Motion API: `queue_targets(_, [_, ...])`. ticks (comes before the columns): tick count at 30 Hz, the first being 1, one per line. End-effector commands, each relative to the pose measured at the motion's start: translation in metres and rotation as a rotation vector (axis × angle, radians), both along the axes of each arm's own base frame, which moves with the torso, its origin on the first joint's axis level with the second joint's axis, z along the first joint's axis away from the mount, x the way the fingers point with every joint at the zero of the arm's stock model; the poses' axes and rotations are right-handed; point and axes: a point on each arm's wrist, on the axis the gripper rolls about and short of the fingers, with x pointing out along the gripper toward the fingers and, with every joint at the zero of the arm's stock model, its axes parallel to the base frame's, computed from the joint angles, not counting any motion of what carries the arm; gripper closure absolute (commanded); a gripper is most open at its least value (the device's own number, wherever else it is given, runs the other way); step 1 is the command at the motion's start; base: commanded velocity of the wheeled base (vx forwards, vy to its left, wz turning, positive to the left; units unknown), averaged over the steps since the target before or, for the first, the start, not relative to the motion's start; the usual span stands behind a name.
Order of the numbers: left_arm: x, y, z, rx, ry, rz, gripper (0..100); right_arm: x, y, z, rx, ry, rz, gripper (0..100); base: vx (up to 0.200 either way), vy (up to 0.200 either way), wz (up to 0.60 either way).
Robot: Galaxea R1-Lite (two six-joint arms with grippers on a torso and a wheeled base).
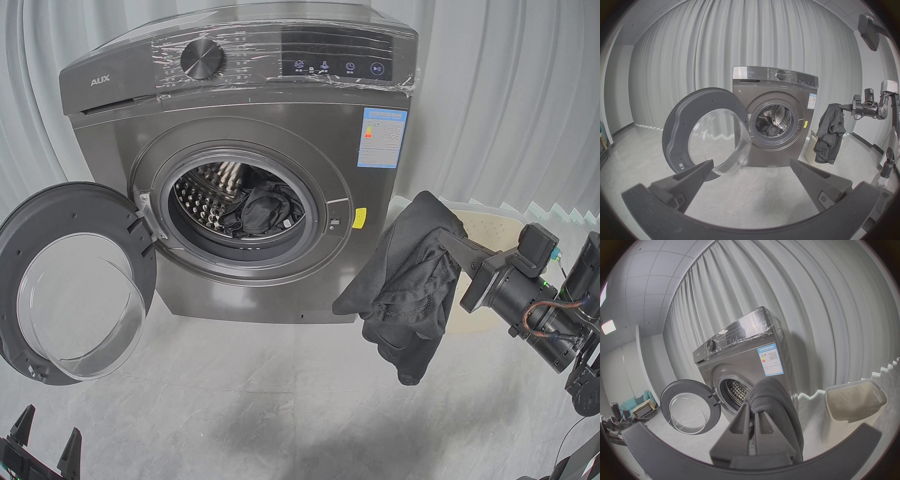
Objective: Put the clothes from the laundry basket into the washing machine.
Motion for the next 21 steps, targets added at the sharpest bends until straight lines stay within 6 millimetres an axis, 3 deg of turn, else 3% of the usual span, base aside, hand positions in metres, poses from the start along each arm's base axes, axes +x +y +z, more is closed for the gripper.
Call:
queue_targets(1, [0.0,0.0,-0.004,-0.001,-0.003,0.0,0,0.0,0.001,-0.001,-0.002,0.002,0.001,100,0.0,0.2,0.0])
queue_targets(8, [0.0,0.0,-0.003,0.01,-0.005,-0.001,0,-0.002,0.007,-0.007,-0.014,0.025,0.03,100,0.0,0.2,0.0])
queue_targets(21, [0.0,0.0,-0.004,0.071,-0.007,-0.007,0,-0.002,0.027,-0.003,-0.013,0.017,0.073,100,0.0,0.0,0.0])
